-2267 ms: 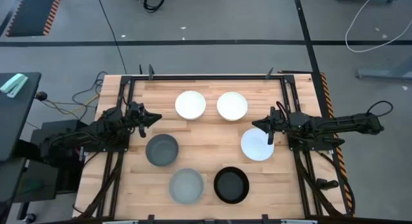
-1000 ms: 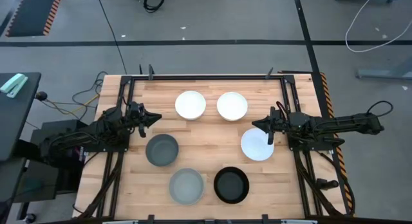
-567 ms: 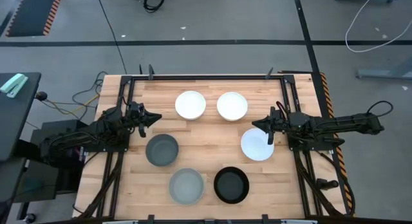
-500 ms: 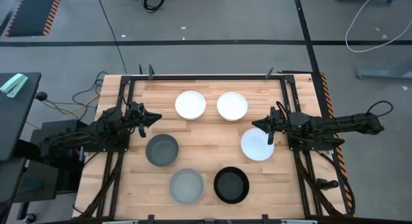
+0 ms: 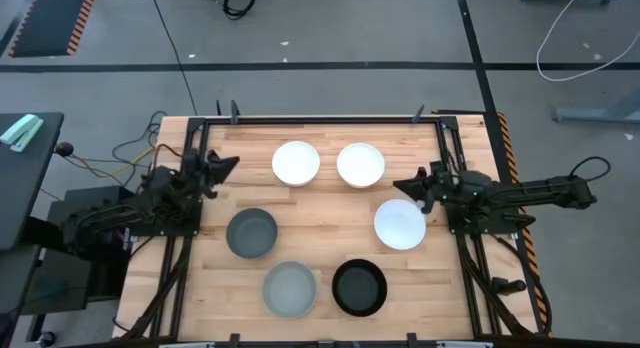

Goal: Nest bowls inside each other
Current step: Stack the top right white bowl on top of the bottom white bowl

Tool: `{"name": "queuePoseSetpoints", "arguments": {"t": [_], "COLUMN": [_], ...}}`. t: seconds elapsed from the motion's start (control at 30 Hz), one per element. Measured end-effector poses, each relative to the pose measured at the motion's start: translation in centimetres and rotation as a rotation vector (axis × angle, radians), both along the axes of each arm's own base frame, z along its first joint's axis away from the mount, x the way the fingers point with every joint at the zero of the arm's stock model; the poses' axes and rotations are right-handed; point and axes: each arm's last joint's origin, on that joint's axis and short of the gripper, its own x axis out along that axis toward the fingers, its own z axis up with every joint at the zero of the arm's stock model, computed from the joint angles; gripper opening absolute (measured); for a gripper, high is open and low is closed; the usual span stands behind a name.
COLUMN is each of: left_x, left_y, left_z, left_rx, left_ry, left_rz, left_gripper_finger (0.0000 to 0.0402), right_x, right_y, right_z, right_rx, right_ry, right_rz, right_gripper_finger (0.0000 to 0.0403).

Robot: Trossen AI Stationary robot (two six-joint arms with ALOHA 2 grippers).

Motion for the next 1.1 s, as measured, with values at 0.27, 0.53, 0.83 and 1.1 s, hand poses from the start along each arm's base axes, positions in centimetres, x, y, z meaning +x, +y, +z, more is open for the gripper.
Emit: {"name": "queuePoseSetpoints", "arguments": {"t": [0.27,0.53,0.83,1.1], "left_x": [-0.8,-1.5,-0.3,0.9], "left_y": [-0.2,-0.4,-0.3,0.2], "left_z": [1.7,2.8,6.1,8.9], "left_rx": [0.022,0.047,0.098,0.132], "left_ry": [-0.203,-0.326,-0.062,0.227], "left_rz": [0.023,0.008,-0.025,0.002], "left_gripper_finger": [0.0013,0.0024,0.0019,0.0023], "right_x": [-0.3,-0.6,-0.8,-1.7], "right_y": [0.0,0.0,0.0,-0.1], "right_z": [1.8,2.9,6.4,11.9], "right_rx": [-0.001,-0.024,-0.067,-0.101], "right_ry": [-0.195,-0.299,-0.313,0.075], "right_rz": [0.001,-0.011,-0.021,-0.042], "right_gripper_finger": [0.0011,0.0011,0.0011,0.0011]}}
